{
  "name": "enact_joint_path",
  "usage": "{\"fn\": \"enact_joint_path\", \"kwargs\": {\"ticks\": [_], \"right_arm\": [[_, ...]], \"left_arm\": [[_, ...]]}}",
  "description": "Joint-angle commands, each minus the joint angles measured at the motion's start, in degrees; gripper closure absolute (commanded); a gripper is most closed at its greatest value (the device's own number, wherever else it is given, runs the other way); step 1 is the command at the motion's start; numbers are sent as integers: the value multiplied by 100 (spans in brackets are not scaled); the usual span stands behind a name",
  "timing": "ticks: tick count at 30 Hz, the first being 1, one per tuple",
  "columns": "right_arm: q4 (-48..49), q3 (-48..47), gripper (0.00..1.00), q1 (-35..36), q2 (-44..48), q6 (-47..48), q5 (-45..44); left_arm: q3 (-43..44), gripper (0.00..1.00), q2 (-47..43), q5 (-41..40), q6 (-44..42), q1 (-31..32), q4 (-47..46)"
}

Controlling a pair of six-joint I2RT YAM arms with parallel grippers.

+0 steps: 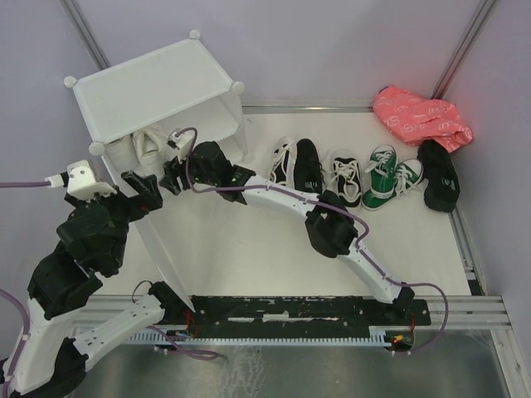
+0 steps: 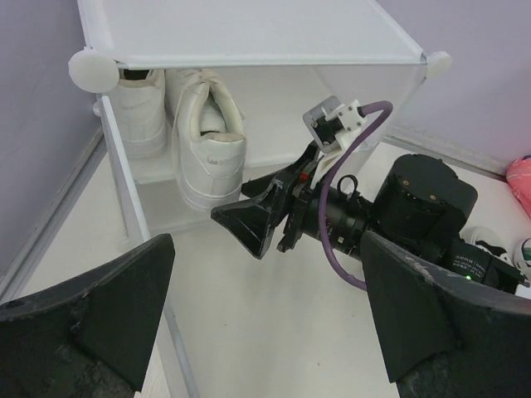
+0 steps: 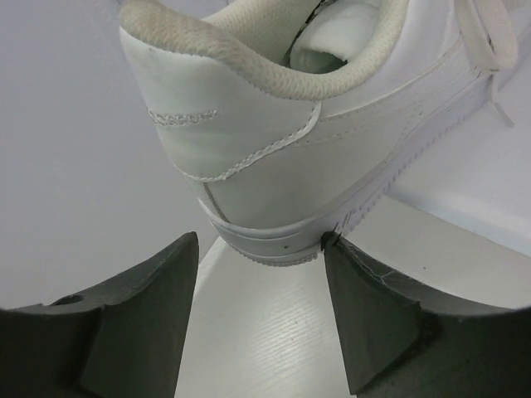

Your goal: Place and organize the shoes in the shoe cabinet

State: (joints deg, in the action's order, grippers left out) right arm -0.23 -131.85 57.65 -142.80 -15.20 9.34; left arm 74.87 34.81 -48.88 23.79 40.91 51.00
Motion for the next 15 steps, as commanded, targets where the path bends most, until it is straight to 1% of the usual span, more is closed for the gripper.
{"fn": "enact_joint_path", "kwargs": {"ticks": [1,4,8,13,15], "right_arm": [[1440,1206,28,-207,433,358,-264],[1460,1657,26,-199,798,388,-161],[1603,1969,15,-186,1124,467,-240],[1505,2191,13,-160,1549,569,-179],[1561,2443,10,-111,1874,603,-222]], "left_arm": [[-111,1,-141,19,-180,-5,-333],[-128,1,-175,26,-172,-8,-345],[-147,1,-201,53,-173,-4,-386],[-148,1,-252,103,-165,-5,-373],[-147,1,-293,75,-179,-4,-383]]}}
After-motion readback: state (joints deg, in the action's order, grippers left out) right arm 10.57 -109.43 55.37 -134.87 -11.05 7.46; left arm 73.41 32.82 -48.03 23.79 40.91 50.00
